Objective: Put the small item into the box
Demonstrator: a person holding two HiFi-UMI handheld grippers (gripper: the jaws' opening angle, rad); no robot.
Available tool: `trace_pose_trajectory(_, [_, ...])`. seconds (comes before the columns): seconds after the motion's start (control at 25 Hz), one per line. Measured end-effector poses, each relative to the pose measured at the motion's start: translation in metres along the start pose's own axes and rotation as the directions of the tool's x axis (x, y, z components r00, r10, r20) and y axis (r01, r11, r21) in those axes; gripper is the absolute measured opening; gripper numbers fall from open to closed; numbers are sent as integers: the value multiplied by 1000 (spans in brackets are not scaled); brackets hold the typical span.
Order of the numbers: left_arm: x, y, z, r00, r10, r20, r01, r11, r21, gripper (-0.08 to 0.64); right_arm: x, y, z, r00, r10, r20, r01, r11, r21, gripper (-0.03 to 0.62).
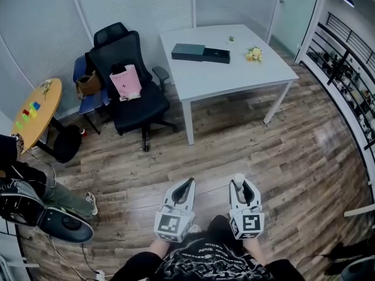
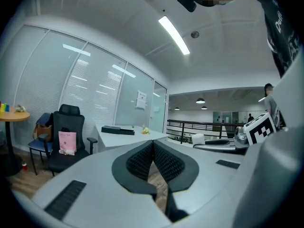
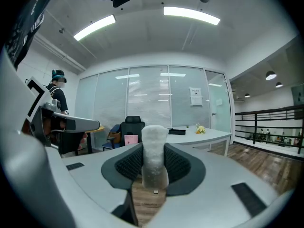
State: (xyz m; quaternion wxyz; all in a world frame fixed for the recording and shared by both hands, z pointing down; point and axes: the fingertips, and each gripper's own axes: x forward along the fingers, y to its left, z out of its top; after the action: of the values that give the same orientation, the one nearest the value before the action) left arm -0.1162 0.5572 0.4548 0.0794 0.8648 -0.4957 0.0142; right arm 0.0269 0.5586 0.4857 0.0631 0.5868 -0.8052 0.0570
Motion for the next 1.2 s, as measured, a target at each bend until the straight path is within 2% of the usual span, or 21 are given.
trace_pose_trajectory(0.28, [18, 27, -4, 999, 41, 5, -40, 998, -50, 17, 28, -8, -2, 1000, 10, -14, -11, 1000, -28, 136])
trace_pose_trajectory(0.44, [49, 37, -6, 998, 66, -6, -67, 997, -30, 17, 62, -32, -2, 1000, 17, -14, -18, 1000, -21, 137])
trace_pose_trajectory(0.72, [139, 49, 0, 994, 109, -33, -110, 992, -54, 17, 151, -89, 15, 995, 94, -12, -94, 995, -18, 137])
trace_pose_trajectory(0.88, [196, 50, 10, 990, 137, -43, -139, 990, -34, 17, 198, -124, 31, 988, 152, -8, -152, 988, -25, 137])
trace_pose_trajectory(1.2, [288, 54, 18, 981, 193, -24, -194, 980, -44, 17, 271, -189, 47, 976, 216, 5, -216, 976, -41, 137])
